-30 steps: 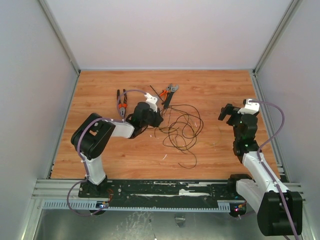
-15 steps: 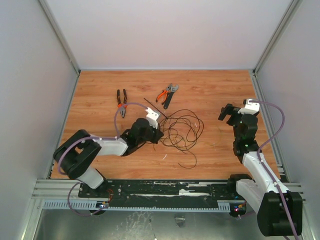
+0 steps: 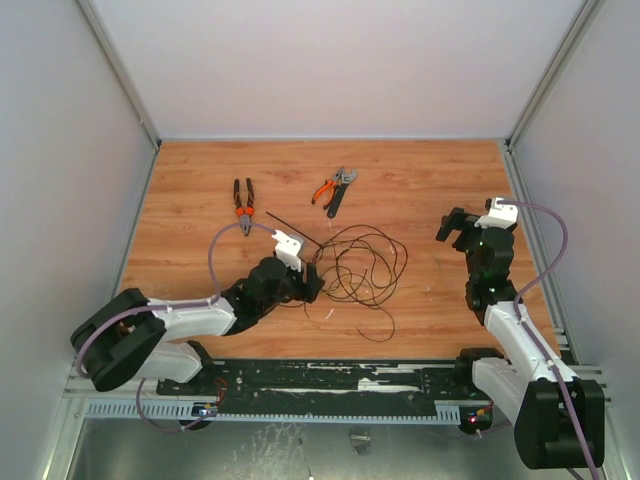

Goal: Zip-tie the wires
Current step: Reset both arms

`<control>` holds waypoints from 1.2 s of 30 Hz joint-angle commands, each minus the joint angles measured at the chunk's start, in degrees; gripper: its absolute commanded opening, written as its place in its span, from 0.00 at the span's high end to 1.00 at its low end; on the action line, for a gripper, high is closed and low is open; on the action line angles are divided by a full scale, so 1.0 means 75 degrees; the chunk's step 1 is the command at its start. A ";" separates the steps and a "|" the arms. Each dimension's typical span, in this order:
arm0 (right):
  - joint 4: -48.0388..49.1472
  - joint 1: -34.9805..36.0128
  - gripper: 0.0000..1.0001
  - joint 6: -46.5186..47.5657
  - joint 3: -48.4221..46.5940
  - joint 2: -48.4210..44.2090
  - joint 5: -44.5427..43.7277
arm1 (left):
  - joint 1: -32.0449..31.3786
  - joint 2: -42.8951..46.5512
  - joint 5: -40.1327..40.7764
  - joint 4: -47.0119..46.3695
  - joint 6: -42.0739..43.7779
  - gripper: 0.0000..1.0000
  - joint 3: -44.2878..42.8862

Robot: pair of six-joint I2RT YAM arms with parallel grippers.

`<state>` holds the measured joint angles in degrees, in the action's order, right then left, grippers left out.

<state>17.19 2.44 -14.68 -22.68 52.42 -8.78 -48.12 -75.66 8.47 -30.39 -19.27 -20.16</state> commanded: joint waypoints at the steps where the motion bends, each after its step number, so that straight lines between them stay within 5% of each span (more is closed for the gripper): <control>1: -0.0013 -0.0070 0.01 0.0000 -0.0066 -0.0040 -0.0030 | -0.0026 0.0690 0.0813 0.0053 0.0095 0.23 -0.0173; 5: 0.0016 -0.0064 0.01 -0.0043 -0.0042 0.0036 -0.0014 | -0.0018 0.1620 0.1555 0.0257 -0.0031 0.02 -0.0026; 11: 0.0640 -0.0069 0.01 0.0175 0.0288 0.0322 0.0089 | 0.0479 0.3277 0.2664 0.0557 -0.0388 0.02 0.0220; 19: 0.2677 -0.0067 0.01 0.0907 0.1316 0.0762 0.0082 | 0.2683 0.4415 0.2988 0.0868 -0.0590 0.02 0.0379; 26: 0.4654 -0.0067 0.01 0.1216 0.1840 0.1799 0.0233 | 0.3966 0.4470 0.3269 0.0796 -0.0593 0.02 0.0512; 32: 0.5870 -0.0067 0.01 0.1662 0.1924 0.2532 0.0115 | 0.4048 0.3827 0.4001 0.0374 -0.0255 0.02 0.0640; 36: 0.8068 -0.0070 0.01 0.1786 0.2663 0.3272 0.0222 | 0.4092 0.3137 0.4328 -0.0407 0.0188 0.02 0.0685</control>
<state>59.94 2.44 -4.14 -6.96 72.62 -7.73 -18.06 -48.53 36.18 -26.28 -21.43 -15.38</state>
